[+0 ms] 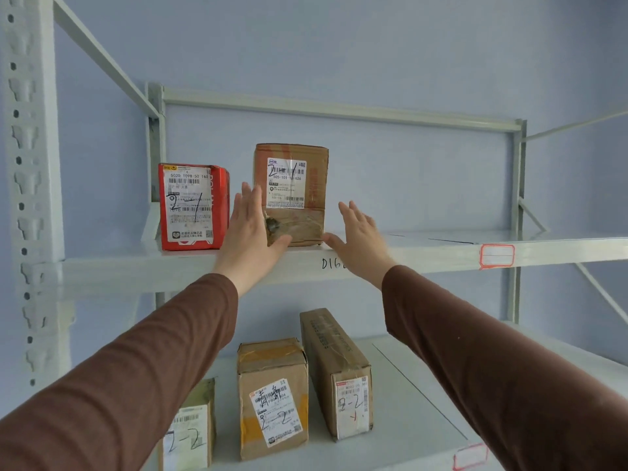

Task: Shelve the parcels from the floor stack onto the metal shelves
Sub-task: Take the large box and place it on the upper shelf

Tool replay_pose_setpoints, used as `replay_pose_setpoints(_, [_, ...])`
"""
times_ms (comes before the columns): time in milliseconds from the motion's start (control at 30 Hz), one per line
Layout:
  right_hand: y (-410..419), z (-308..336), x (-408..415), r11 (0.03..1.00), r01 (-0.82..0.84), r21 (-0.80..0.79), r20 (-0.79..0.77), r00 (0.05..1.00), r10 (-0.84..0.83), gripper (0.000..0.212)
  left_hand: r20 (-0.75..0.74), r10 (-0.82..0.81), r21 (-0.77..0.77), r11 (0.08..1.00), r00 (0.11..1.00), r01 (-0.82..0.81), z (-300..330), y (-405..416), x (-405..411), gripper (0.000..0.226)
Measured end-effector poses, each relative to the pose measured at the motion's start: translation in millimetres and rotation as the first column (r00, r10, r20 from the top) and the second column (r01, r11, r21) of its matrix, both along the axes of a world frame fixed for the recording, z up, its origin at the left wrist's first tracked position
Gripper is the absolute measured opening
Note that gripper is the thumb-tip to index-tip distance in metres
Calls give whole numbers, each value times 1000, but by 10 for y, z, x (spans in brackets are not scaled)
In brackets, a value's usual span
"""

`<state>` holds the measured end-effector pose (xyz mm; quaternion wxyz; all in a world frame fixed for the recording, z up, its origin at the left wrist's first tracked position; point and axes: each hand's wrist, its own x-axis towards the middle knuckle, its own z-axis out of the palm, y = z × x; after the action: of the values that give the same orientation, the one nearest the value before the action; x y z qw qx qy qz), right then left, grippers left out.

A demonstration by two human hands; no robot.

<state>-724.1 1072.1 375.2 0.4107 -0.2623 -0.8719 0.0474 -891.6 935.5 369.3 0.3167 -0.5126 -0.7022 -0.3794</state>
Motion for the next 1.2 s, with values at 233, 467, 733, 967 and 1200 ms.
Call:
replay_pose_setpoints(233, [-410, -412, 750, 933, 313, 177, 5, 948, -319, 66, -258, -101, -139, 988, 961, 66, -275, 113, 523, 85])
replay_pose_setpoints(467, [-1101, -1110, 1922, 759, 633, 152, 145, 745, -651, 71, -230, -414, -356, 878, 881, 319, -880, 168, 1675, 78])
replay_pose_setpoints(733, [-2288, -1711, 3539, 446, 894, 49, 256, 420, -870, 74, -158, -745, -542, 614, 648, 573, -1479, -208, 3505, 77])
replay_pose_setpoints(967, [-3760, -2083, 4863, 73, 997, -3, 356, 69, -932, 75, -130, -919, -658, 361, 373, 661, -1880, -1214, 5239, 78])
replay_pose_setpoints(1200, [-5654, -2528, 5748, -217, 972, -90, 447, -155, -881, 76, -44, -996, -711, 88, 80, 697, -2314, -2811, 6576, 79])
